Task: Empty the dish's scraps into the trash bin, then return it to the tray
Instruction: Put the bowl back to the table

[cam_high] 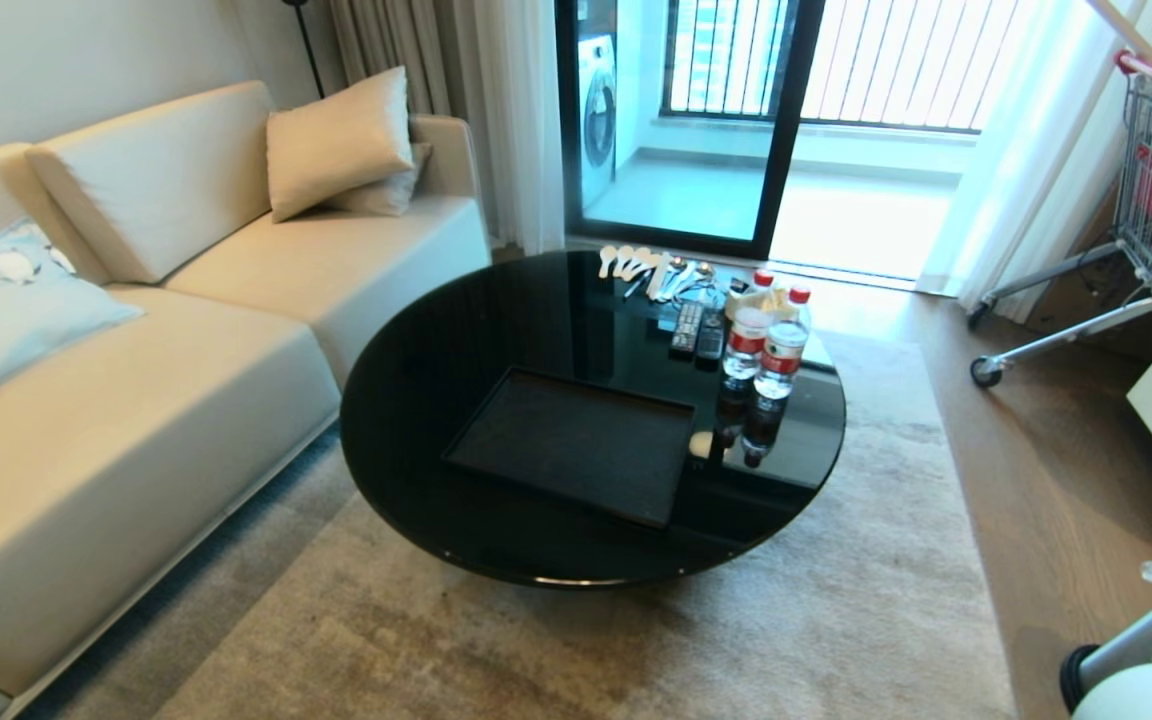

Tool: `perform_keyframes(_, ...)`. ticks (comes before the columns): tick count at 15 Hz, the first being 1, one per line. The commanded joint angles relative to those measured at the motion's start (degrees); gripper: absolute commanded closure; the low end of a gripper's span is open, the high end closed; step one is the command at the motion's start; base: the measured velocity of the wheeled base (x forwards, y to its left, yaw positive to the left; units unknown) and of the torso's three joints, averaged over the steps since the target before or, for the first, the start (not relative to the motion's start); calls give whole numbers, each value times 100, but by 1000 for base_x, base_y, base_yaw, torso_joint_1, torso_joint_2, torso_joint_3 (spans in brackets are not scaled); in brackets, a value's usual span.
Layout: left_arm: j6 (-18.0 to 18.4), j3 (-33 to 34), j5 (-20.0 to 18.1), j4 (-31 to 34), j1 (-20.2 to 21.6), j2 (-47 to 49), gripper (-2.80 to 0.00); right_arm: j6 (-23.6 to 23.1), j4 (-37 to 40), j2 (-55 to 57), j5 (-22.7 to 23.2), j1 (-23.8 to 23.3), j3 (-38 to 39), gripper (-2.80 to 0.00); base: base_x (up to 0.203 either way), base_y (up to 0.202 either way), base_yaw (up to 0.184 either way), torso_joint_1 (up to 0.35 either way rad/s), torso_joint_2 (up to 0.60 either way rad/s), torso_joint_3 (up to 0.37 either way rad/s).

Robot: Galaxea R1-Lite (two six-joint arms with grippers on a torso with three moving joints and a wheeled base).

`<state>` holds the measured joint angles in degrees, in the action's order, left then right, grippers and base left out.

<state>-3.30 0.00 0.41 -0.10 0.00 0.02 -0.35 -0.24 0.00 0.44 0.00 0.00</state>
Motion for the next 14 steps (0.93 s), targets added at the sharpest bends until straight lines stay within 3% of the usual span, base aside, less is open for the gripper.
perform_keyframes(1, -4, 0, 3, 1, 0, -2, 0, -9, -2, 9, 9, 0, 0, 0, 0, 0, 0, 0, 0, 0)
perform_keyframes(14, -4, 0, 3, 1, 0, -2, 0, -9, -2, 0, 9, 0, 0, 0, 9, 0, 0, -1, 0, 0)
